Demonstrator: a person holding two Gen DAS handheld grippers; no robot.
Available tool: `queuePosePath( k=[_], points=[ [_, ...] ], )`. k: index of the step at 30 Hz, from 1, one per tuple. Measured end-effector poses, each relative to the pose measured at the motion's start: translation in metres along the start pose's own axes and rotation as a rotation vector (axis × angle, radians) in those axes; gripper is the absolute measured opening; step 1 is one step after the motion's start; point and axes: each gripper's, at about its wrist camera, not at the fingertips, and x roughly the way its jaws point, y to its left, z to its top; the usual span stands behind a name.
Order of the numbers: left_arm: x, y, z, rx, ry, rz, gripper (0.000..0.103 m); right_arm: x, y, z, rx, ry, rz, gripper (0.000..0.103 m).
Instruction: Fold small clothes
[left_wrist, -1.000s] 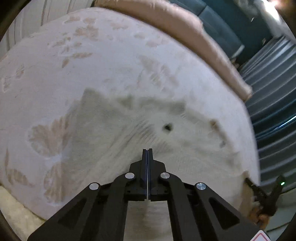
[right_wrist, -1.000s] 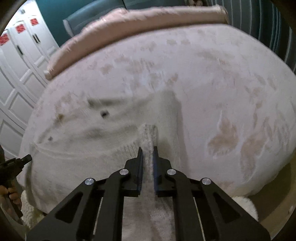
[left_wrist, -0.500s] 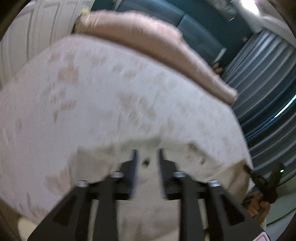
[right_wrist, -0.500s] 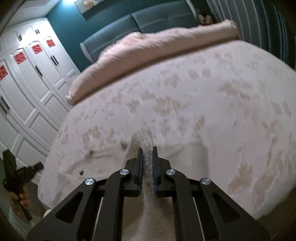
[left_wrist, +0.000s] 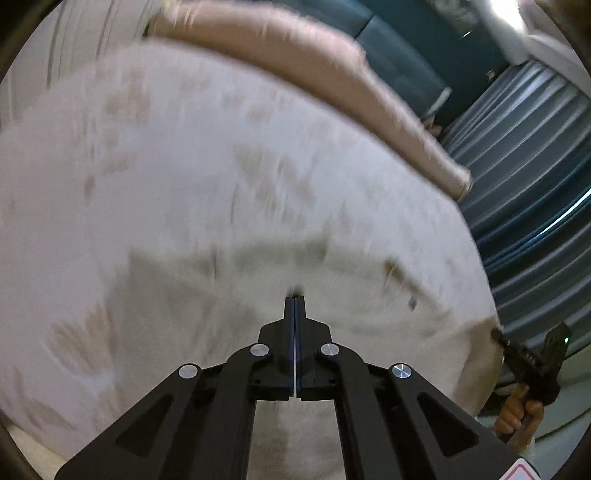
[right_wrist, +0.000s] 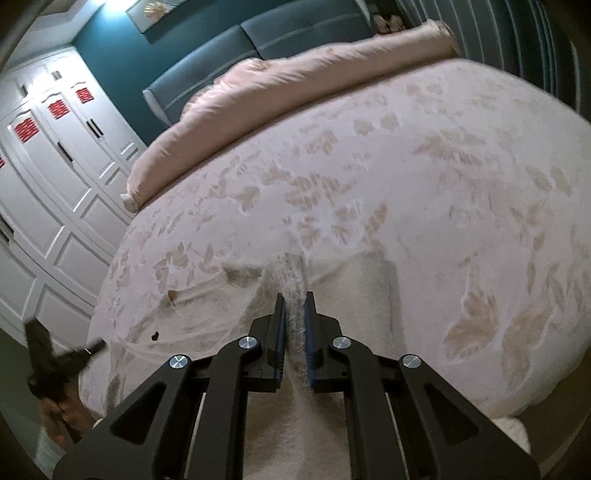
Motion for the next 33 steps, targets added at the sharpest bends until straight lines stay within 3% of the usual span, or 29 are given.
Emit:
queuePosePath(
  k=[3, 6, 8, 9, 15, 19, 20, 22, 25, 28, 33],
  points=[
    [-0.023, -0.006, 0.022, 0.020, -0.051, 0.022, 0.000, -0.003, 0.006, 0.007, -0.034, -0.008, 0.003, 0.008],
    [-0.021, -0.008, 0.025, 0.090, -0.007, 0.077, 0.005, 0.002, 0.005, 0.006, -0.022, 0.004, 0.002, 0.008],
    [-0.010, -0.003, 0.015, 0.114, 0.058, 0.092, 0.043, 0.005, 0.001, 0.002, -0.003, 0.012, 0.005, 0.008],
    [-0.004, 0.001, 0.009, 0.113, 0.077, 0.107, 0.050, 0.006, 0.001, 0.000, 0.006, 0.014, 0.006, 0.008],
    [0.031, 0.018, -0.014, 0.119, 0.166, 0.150, 0.052, 0.005, 0.003, -0.005, 0.013, 0.017, 0.006, 0.008],
    [0.051, 0.026, -0.019, 0.074, 0.205, 0.120, 0.052, 0.006, 0.002, -0.004, 0.012, 0.019, 0.006, 0.008],
    [0.051, 0.024, -0.020, 0.078, 0.203, 0.113, 0.043, 0.005, 0.002, -0.005, 0.013, 0.019, 0.006, 0.008],
    [0.048, 0.023, -0.019, 0.077, 0.195, 0.081, 0.008, 0.004, 0.003, -0.007, 0.014, 0.019, 0.004, 0.008],
    [0.013, 0.017, -0.006, 0.025, 0.075, 0.016, 0.007, -0.001, 0.004, -0.007, 0.015, 0.002, 0.005, 0.008],
    [-0.033, 0.003, 0.017, 0.026, -0.061, -0.016, 0.007, -0.022, 0.006, 0.006, 0.041, -0.072, 0.054, 0.008],
    [-0.063, -0.009, 0.061, 0.043, -0.199, -0.008, 0.007, -0.039, 0.011, 0.051, 0.041, -0.214, 0.084, 0.008]
  ],
)
